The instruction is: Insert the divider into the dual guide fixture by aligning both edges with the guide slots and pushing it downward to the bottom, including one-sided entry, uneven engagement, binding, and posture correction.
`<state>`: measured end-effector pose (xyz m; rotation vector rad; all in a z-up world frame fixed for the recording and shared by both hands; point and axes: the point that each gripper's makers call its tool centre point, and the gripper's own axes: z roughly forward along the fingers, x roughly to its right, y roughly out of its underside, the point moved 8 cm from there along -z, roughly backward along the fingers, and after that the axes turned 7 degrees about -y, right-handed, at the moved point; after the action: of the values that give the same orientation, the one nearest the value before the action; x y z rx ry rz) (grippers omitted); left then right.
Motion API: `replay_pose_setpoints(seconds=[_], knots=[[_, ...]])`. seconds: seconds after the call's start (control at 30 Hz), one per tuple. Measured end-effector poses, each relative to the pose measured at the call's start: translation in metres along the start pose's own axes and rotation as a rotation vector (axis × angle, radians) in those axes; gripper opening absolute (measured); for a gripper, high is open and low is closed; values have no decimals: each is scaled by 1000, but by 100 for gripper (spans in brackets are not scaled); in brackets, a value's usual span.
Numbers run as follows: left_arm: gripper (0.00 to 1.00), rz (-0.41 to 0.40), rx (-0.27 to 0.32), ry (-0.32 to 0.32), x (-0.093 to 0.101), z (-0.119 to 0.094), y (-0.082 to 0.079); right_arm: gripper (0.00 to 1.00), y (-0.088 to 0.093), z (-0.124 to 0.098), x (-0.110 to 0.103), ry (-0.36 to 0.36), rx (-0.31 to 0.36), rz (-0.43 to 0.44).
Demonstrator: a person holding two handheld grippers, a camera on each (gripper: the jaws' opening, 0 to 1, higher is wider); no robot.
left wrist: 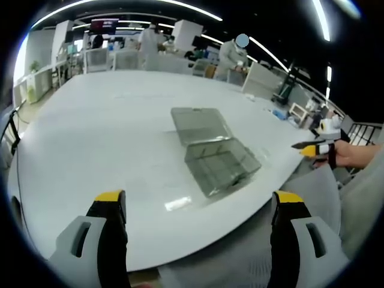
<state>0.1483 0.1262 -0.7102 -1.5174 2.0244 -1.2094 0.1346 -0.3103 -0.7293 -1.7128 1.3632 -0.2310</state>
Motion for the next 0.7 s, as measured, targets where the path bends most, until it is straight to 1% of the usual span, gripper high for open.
replay_pose_setpoints(seconds=[0.7], knots=[[99, -5, 1, 5, 0, 2, -1, 96, 0, 0, 1, 2, -1, 2]])
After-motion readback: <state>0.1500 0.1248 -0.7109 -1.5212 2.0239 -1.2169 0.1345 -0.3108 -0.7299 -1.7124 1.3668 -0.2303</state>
